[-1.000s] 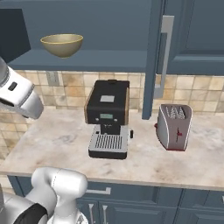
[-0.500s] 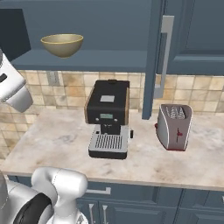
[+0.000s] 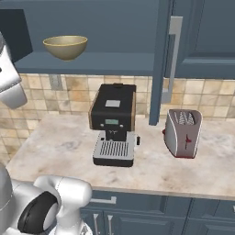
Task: Pick up the bowls from the cabinet and place each bowl in front of a stool on the dining counter.
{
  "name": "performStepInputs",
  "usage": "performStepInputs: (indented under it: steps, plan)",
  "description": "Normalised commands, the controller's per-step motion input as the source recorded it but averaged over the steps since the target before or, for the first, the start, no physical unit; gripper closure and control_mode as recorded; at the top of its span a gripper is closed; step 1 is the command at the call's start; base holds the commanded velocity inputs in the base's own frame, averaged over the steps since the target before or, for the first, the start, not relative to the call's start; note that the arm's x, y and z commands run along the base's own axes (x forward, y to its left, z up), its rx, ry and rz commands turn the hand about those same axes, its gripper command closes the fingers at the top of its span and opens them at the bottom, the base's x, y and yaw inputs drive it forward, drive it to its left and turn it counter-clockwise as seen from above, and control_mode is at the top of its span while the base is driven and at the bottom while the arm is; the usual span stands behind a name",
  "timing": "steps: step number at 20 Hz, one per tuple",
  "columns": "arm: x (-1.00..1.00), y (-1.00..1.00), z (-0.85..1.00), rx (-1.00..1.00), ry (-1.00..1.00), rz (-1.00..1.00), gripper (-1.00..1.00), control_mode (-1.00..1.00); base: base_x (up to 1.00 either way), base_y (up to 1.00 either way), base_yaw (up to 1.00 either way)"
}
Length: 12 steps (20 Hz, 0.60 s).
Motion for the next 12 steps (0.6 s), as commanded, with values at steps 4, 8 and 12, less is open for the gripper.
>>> performStepInputs:
  steps: [4, 8, 12]
  plan:
    - [0.27, 0.0, -0.05, 0.13, -0.06, -0.18, -1.0, -1.0, 0.0, 0.0, 0.0]
    - [0.31, 0.0, 0.0, 0.16, -0.04, -0.13, -1.0, -1.0, 0.0, 0.0, 0.0]
    - [0.23, 0.01, -0.08, 0.17, -0.07, -0.02, -1.0, -1.0, 0.0, 0.0, 0.0]
